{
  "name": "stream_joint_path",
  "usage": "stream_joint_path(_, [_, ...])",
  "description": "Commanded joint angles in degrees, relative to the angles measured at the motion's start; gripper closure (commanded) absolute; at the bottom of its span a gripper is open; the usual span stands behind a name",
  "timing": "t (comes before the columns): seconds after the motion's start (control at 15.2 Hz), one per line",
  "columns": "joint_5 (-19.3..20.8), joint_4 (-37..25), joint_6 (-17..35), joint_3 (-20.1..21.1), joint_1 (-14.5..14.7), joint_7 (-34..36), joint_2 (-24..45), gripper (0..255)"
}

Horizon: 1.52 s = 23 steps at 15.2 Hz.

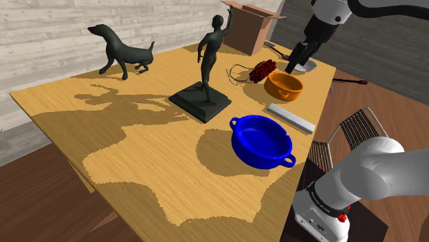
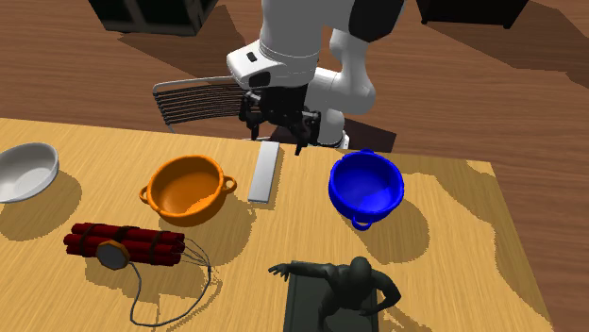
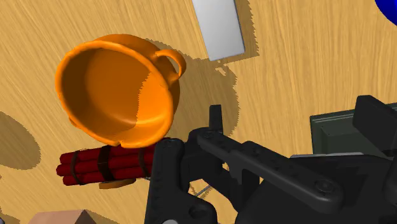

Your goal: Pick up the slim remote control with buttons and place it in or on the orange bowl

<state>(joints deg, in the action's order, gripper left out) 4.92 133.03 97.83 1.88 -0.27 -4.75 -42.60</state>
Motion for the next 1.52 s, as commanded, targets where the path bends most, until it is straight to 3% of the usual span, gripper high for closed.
stream_joint_path(0.0, [0.00,0.00,0.00,0.00,0.00,0.00,0.00,0])
stream_joint_path(0.99, [4.72,25.35,14.36,-12.39,-4.30,-10.89,-4.65,0])
stream_joint_path(1.45, [5.99,30.08,20.84,-13.94,-5.05,-11.44,-2.53,0])
